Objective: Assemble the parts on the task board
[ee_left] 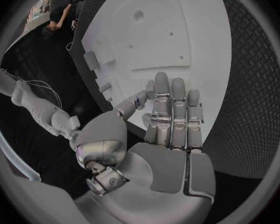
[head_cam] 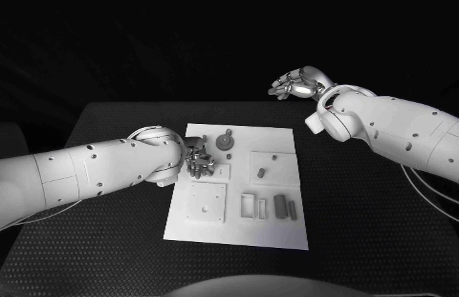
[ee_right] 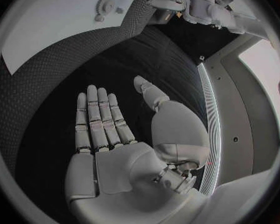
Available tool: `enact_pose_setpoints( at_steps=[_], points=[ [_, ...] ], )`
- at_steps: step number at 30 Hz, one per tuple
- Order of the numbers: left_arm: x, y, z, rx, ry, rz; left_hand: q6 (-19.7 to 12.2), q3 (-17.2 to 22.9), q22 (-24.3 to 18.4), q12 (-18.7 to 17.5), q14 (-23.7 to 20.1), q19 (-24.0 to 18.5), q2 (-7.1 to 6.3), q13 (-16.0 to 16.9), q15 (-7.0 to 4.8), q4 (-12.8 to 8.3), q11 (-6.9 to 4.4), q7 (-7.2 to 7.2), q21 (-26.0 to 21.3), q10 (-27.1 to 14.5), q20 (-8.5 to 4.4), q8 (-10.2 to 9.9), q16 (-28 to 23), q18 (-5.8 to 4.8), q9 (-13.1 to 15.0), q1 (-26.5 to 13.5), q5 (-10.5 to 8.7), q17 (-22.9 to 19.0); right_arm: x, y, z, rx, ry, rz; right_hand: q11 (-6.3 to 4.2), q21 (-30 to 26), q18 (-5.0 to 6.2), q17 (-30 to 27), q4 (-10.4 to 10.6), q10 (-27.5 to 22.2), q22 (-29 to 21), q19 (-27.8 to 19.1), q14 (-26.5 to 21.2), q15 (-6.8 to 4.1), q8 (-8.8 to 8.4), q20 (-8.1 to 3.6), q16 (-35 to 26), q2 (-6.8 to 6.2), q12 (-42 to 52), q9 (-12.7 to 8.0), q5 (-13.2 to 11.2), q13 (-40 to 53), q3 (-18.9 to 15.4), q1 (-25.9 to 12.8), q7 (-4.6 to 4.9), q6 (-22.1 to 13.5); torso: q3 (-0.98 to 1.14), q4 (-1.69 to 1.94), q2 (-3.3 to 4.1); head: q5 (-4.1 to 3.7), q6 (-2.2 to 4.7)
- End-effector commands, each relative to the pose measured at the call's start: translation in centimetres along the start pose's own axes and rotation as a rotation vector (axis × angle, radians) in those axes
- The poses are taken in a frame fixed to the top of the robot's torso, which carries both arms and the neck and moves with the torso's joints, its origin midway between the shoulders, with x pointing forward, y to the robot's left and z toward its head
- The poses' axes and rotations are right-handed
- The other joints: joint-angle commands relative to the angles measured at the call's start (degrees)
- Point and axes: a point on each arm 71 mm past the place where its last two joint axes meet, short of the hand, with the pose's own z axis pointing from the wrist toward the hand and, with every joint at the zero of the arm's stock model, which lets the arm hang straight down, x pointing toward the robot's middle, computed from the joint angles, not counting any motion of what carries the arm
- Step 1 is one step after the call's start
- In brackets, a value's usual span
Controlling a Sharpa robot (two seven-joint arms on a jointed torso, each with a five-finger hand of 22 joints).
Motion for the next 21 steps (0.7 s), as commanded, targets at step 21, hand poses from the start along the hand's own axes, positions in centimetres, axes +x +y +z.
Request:
enact_pose_setpoints(
  at_steps=[21],
  points=[
    [-0.02, -0.43, -0.49, 0.043, -0.113, -0.056, 4.1, 1.0, 1.0, -0.7, 0.1, 0.2, -1.46, -0.4, 0.22, 2.1, -0.21, -3.62, 0.7, -0.2, -1.88, -1.5, 0.4, -0.86, 0.6, 3.2, -5.21, -0.8, -0.05, -0.24, -0.09, 0.001, 0.011, 0.009, -0.08, -0.6, -0.40, -0.2, 0.2, 0.4, 0.3, -0.2, 0.0, 0.47, 0.31, 0.07, -0.3, -0.04, -0.3, -0.2, 0.9, -0.4, -0.3, -1.3, 1.20, 0.1, 0.00, -0.05, 0.01, 0.04, -0.03]
  ],
)
